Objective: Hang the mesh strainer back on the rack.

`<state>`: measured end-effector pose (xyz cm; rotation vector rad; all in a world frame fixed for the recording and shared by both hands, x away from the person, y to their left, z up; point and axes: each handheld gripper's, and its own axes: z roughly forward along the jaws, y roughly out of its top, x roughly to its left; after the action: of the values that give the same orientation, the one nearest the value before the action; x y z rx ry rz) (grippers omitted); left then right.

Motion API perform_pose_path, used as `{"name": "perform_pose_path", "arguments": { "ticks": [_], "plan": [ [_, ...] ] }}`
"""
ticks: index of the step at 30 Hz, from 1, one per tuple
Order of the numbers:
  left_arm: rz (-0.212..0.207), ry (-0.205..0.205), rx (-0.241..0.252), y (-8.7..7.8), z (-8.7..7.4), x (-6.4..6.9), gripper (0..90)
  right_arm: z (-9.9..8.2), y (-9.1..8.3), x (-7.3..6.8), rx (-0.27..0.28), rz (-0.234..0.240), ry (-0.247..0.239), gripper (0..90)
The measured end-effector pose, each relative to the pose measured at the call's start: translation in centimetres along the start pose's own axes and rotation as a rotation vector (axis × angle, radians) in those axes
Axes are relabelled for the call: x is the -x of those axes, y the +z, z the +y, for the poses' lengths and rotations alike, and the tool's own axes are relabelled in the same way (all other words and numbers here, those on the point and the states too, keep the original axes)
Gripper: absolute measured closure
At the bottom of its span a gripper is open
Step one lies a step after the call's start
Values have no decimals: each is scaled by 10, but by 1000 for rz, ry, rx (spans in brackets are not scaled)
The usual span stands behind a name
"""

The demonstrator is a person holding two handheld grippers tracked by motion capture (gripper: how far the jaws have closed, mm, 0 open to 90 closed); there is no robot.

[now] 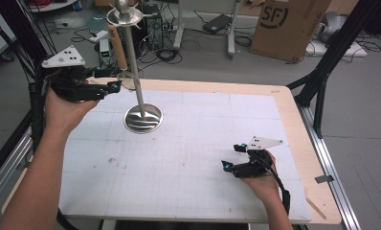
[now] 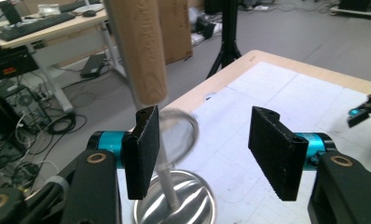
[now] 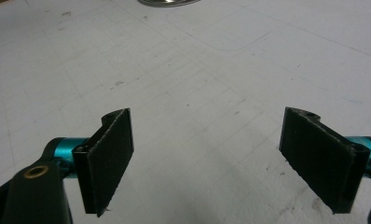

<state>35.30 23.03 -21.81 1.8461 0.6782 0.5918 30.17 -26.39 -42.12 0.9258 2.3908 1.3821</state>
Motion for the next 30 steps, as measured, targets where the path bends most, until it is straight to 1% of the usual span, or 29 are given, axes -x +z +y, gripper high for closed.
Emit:
{"name": "perform_pose_path", "arguments": {
  "ticks": [4, 9, 14, 18, 22, 25, 27, 30],
  "plan": [
    [-35, 10, 1, 0, -2, 6, 405, 0, 0, 0, 3, 0, 0, 168],
    [-77, 28, -5, 4, -8, 19, 371, 0, 0, 0, -2, 1, -3, 169],
    [-119, 41, -8, 9, -14, 31, 360, 0, -1, 0, 3, 0, -2, 168],
    [-152, 55, -14, 13, -19, 40, 352, 0, 0, -1, -5, 2, 1, 168],
    [-173, 64, -22, 18, -25, 47, 347, 0, 0, 0, -2, 2, -4, 168],
    [-174, 72, -42, 23, -32, 49, 347, 0, -1, 0, 2, 2, 0, 168],
    [-185, 61, -45, 27, -36, 51, 344, 0, -1, 0, 3, 2, -1, 168],
    [-198, 62, -61, 32, -45, 54, 333, 0, -1, -1, -5, 2, 1, 168]
  ]
}}
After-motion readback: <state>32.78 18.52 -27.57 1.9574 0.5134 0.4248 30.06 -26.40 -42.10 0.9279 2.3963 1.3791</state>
